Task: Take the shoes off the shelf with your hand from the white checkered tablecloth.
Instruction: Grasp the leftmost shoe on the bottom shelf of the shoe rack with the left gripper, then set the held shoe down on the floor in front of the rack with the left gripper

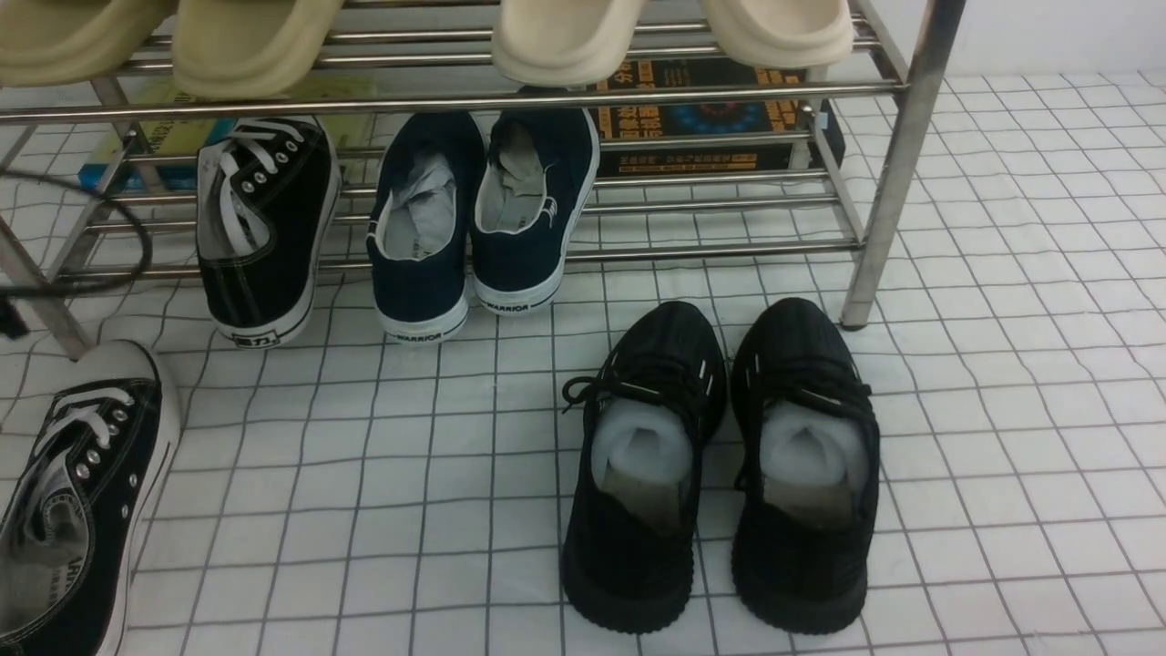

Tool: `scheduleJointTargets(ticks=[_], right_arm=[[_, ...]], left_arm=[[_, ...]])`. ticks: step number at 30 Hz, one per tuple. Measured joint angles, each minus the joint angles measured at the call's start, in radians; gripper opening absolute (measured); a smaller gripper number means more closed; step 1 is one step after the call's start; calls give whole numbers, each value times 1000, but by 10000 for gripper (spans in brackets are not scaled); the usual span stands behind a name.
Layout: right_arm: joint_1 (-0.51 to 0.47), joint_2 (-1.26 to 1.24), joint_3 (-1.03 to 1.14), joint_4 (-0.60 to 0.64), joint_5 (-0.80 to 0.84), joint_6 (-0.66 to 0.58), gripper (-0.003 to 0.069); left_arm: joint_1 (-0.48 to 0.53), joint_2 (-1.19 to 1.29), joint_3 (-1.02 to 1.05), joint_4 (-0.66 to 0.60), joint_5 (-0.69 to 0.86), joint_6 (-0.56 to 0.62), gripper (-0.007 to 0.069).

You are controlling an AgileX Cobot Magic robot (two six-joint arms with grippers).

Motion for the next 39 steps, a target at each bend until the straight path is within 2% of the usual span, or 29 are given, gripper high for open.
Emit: scheduleJointTargets(ticks=[4, 9, 21, 24, 26, 27, 28, 30, 31, 35, 37, 38, 39], right_arm=[[0, 0, 0, -1, 0, 0, 239], [0, 0, 0, 0, 0, 0, 239], [0, 0, 0, 0, 0, 0, 239], [0, 0, 0, 0, 0, 0, 239], [0, 0, 0, 0, 0, 0, 239], [0, 0, 0, 0, 0, 0, 239], [0, 0, 0, 0, 0, 0, 239], [0, 0, 0, 0, 0, 0, 239], [0, 0, 0, 0, 0, 0, 239], [0, 0, 0, 0, 0, 0, 239], [0, 0, 0, 0, 0, 0, 239], [0, 0, 0, 0, 0, 0, 239], [0, 0, 0, 0, 0, 0, 239]], left_arm=[[-96, 51, -116, -115, -36, 62, 429], [-174, 166, -218, -142, -132, 60, 429], [-187, 386, -259, -182, -306, 60, 412], [-187, 408, -259, -192, -315, 60, 370], [-187, 423, -262, -203, -315, 60, 258], [-187, 423, -263, -203, -315, 60, 258], [-187, 423, -264, -206, -312, 62, 168], [-187, 422, -265, -191, -296, 70, 69], [-186, 419, -265, -188, -279, 72, 43], [-186, 382, -264, -176, -196, 71, 20], [-187, 320, -263, -150, -59, 70, 17], [-187, 315, -263, -147, -59, 70, 17], [-187, 281, -262, -134, 14, 71, 18]])
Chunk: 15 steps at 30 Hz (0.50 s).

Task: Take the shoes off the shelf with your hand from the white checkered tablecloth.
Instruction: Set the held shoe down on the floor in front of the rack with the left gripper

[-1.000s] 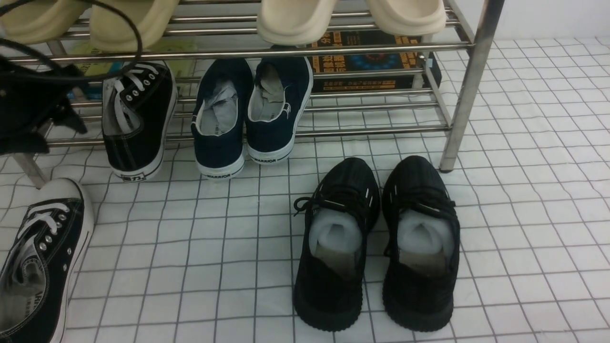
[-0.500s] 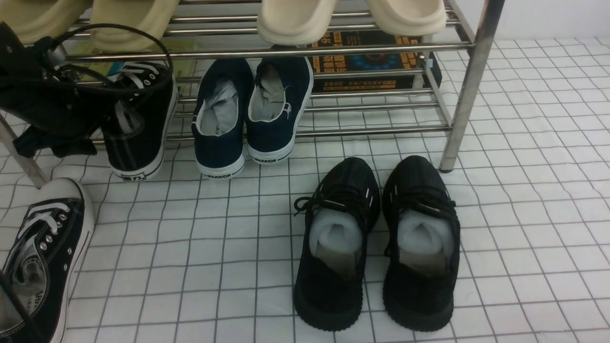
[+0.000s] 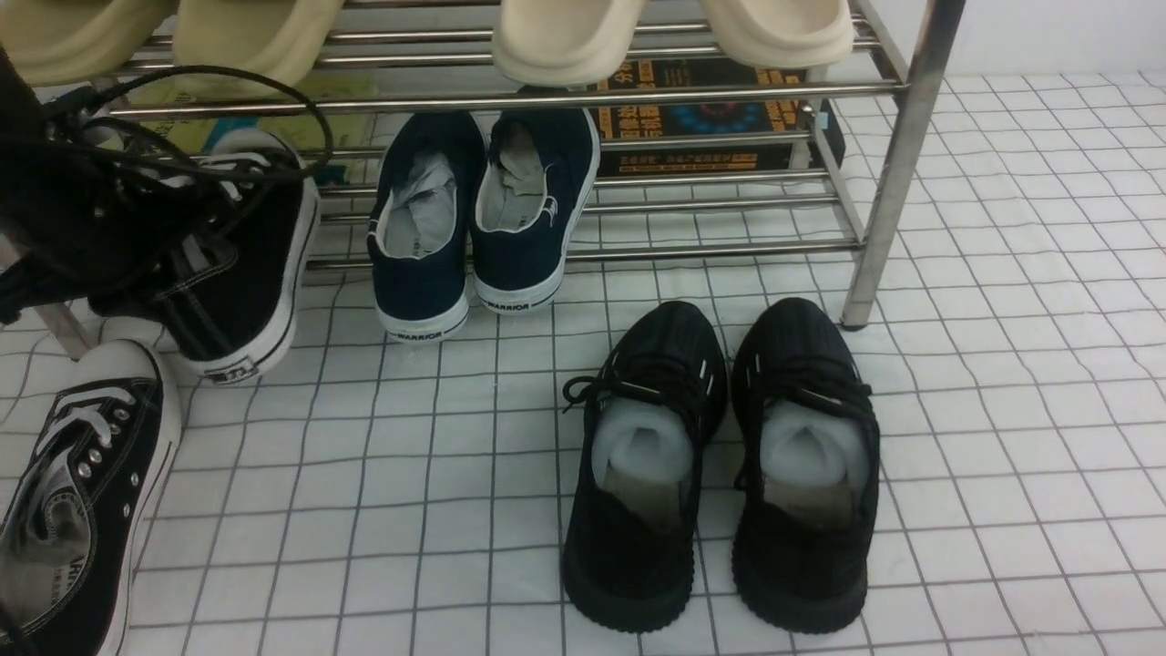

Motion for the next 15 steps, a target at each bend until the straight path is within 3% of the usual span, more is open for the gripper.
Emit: scheduleJointTargets(ticks=[3, 7, 15], right_arm=[[0, 0, 0, 0, 0, 0, 239], [0, 0, 0, 0, 0, 0, 239], [0, 0, 0, 0, 0, 0, 239]], left_arm=[[0, -70, 19, 23, 111, 0, 18], [0, -154, 127, 49, 145, -3, 18], [0, -245, 385, 63, -6, -60, 19]])
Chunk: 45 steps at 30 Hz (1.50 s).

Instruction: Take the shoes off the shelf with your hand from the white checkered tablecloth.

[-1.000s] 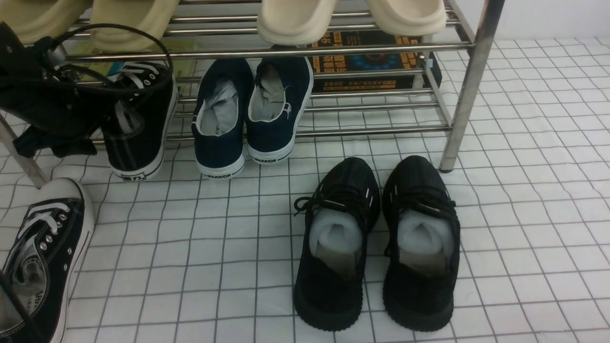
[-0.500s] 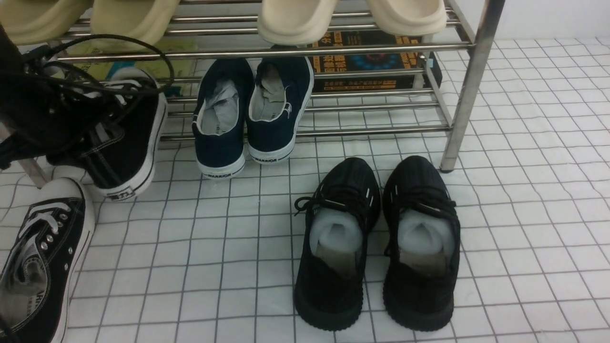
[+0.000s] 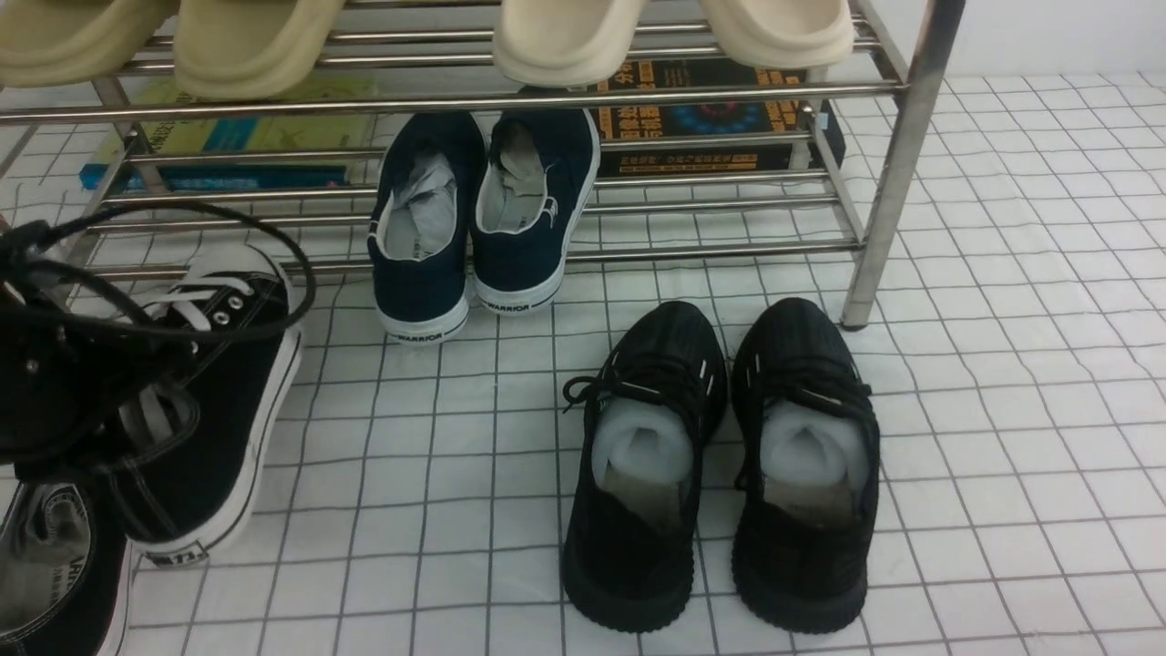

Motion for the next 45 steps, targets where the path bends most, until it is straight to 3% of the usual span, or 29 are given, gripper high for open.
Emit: scheduleJointTargets(ticks=[4, 23, 28, 30, 34, 38, 40, 41, 42, 43, 45], right_arm=[[0, 0, 0, 0, 0, 0, 239], [0, 0, 0, 0, 0, 0, 239], [0, 0, 0, 0, 0, 0, 239], [0, 0, 0, 0, 0, 0, 239], [0, 0, 0, -1, 0, 0, 239], [0, 0, 0, -1, 0, 0, 239], [0, 0, 0, -1, 0, 0, 239], [0, 0, 0, -1, 0, 0, 239], [0, 0, 0, -1, 0, 0, 239], [0, 0, 0, -1, 0, 0, 239], [0, 0, 0, -1, 0, 0, 239]], left_arm=[[0, -1, 56, 0, -47, -9, 19], [0, 1, 74, 3, 3, -1, 47], [0, -9, 62, 0, 9, 50, 180], [0, -36, 29, 10, 34, 56, 272], [0, -114, -33, 52, 111, 67, 342], [0, -210, -53, 75, 172, 132, 300], [0, -270, -49, 76, 213, 195, 234], [0, -339, -29, 63, 234, 244, 153], [0, -339, -25, 60, 236, 250, 153], [0, -423, 12, 36, 238, 298, 69], [0, -489, 50, 8, 230, 342, 33]])
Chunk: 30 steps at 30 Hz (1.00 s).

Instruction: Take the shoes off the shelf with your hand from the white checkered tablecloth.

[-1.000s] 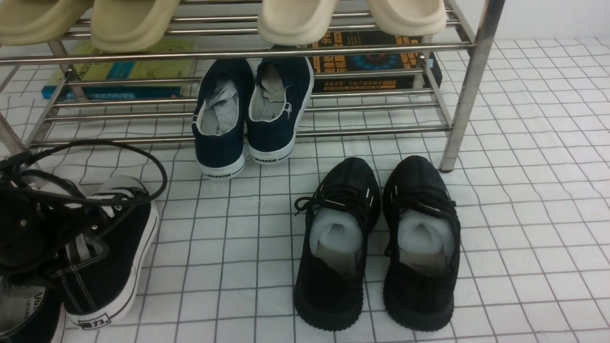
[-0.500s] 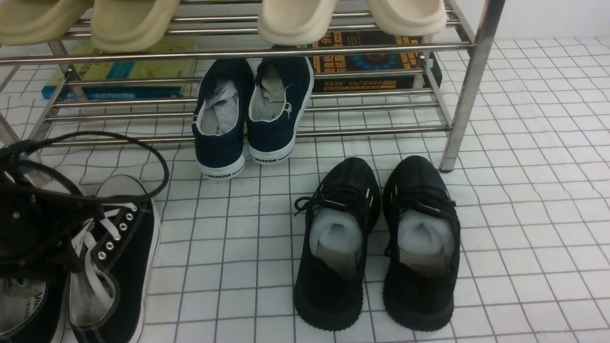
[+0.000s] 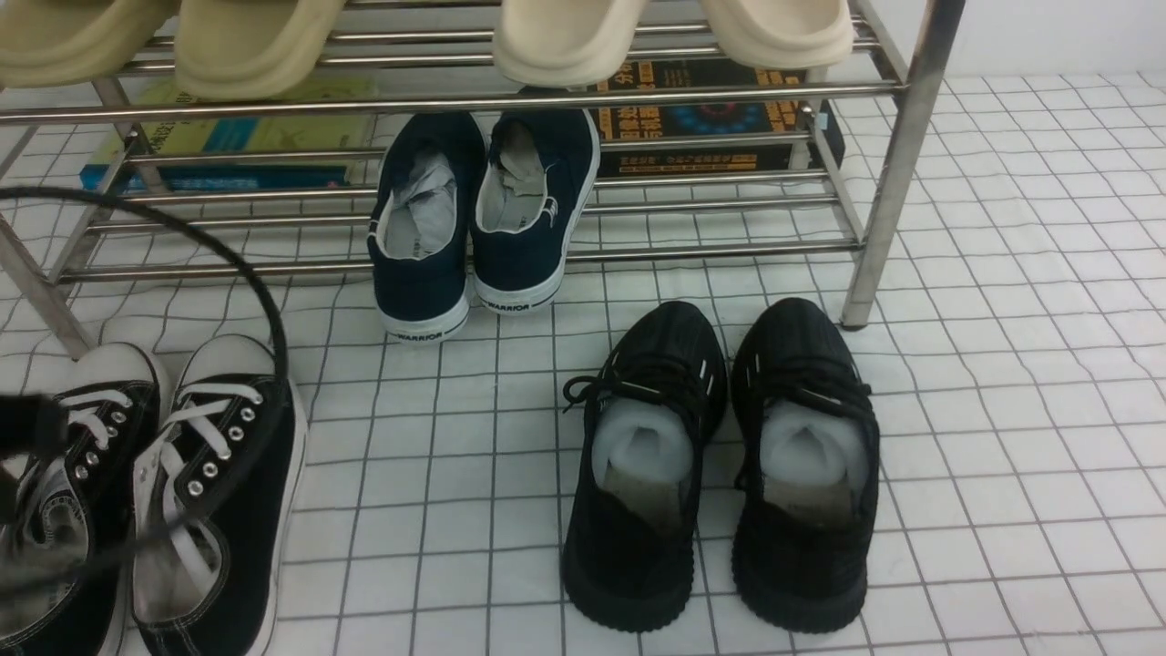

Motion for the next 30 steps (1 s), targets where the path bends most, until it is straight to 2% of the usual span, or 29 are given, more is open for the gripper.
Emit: scheduleJointTargets(ticks=[4, 7, 8, 13, 30], right_arm=[[0, 0, 0, 0, 0, 0, 239], [0, 0, 0, 0, 0, 0, 239], [0, 0, 0, 0, 0, 0, 239], [0, 0, 0, 0, 0, 0, 239], [0, 0, 0, 1, 0, 0, 239]], left_arm=[[0, -290, 200, -150, -110, 175, 1], [0, -412, 287, -202, -212, 199, 1], [0, -502, 352, -228, -311, 202, 1], [0, -656, 489, -276, -491, 193, 6], [0, -708, 591, -245, -586, 198, 21]])
